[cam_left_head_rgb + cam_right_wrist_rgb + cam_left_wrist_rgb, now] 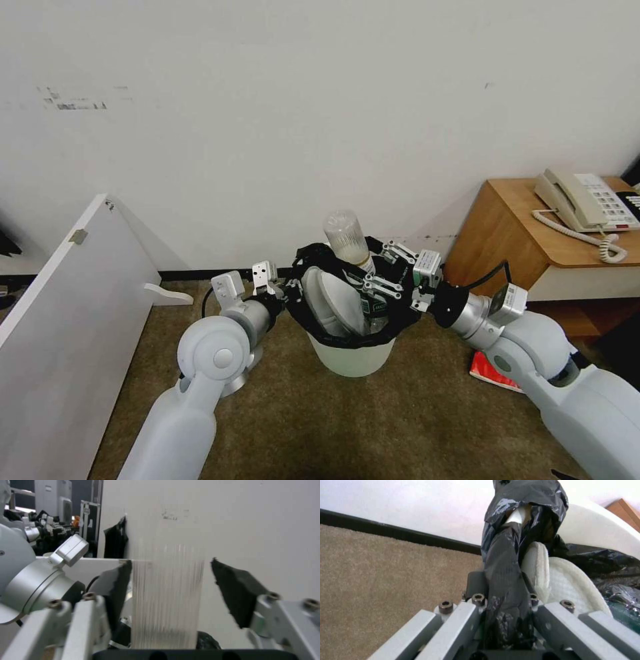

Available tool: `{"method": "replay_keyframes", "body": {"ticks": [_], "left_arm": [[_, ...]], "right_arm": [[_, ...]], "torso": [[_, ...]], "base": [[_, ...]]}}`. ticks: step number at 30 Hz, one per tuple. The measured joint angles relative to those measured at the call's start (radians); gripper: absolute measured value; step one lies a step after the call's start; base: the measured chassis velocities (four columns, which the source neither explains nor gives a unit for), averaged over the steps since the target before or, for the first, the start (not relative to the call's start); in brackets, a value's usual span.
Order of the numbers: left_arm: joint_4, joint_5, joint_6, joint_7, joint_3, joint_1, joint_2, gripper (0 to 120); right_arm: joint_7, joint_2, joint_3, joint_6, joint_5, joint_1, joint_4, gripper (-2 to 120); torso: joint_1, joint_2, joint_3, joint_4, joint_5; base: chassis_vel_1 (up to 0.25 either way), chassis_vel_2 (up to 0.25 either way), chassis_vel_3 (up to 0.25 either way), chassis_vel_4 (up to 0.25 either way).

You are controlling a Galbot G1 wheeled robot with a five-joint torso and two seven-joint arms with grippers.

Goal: Pick up the trash bin, then pick up the garbage from the floor and place it into the trash bin.

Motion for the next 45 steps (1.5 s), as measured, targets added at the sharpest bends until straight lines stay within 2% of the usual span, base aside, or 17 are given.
{"method": "replay_keyframes", "body": {"ticks": [1,2,4,5,6,9,26,34,42,45], "left_arm": [[0.0,0.003,0.0,0.001,0.0,0.002,-0.001,4],[0.0,0.003,0.0,0.001,0.0,0.002,-0.001,4],[0.0,0.007,-0.001,0.001,0.0,0.003,-0.001,4],[0.0,0.007,-0.001,0.001,0.0,0.003,-0.001,4],[-0.001,0.007,-0.001,0.002,0.0,0.003,-0.001,4],[-0.001,0.007,-0.001,0.002,-0.001,0.003,0.0,4],[-0.004,0.016,-0.005,0.003,-0.009,0.007,-0.001,4],[-0.009,0.023,-0.012,0.003,-0.034,0.007,0.002,4],[-0.018,0.023,-0.013,0.003,-0.054,0.012,0.013,4],[-0.024,0.019,-0.015,0.002,-0.068,0.009,0.02,4]], "right_arm": [[0.0,0.0,0.001,0.0,0.001,0.0,0.002,76],[0.0,0.0,0.001,0.0,0.001,0.0,0.002,76],[0.0,-0.001,0.003,0.0,0.002,0.0,0.004,87],[0.0,-0.001,0.003,0.0,0.002,0.0,0.004,87],[0.0,-0.003,0.004,0.0,0.002,0.0,0.004,93],[0.0,-0.004,0.006,0.0,0.002,-0.001,0.005,99],[0.01,0.001,0.024,0.0,0.002,-0.002,0.012,100],[0.135,-0.025,0.119,0.003,0.039,0.026,0.073,100],[0.145,-0.062,0.201,-0.004,0.064,0.006,0.094,100],[0.168,-0.117,0.308,-0.014,0.068,-0.065,0.096,100]], "torso": [[0.0,0.0,0.0,0.0,0.0],[0.0,0.0,0.0,0.0,0.0],[0.0,0.0,0.0,0.0001,0.0],[0.0,0.0,0.0,0.0001,0.0],[0.0,0.0,0.0,0.0,0.0],[0.0,0.0,0.0,0.0,0.0],[0.0,0.0,0.0,0.0,0.0],[0.0,0.0,0.0,0.0001,0.0],[0.0,0.0,0.0,0.0001,-0.0001],[0.0,0.0,0.0,0.0,0.0]], "base": [[0.0,0.0,0.0,0.0],[0.0,0.0,0.0,0.0],[0.0,0.0,0.0,0.0],[0.0,0.0,0.0,0.0],[0.0,0.0,0.0,0.0],[0.0,0.0,0.0,0.0],[0.0,0.0,0.0,0.0],[0.0,0.0,0.0,0.0],[0.0,0.0,0.0,0.0],[0.0,0.0,0.0,0.0]]}}
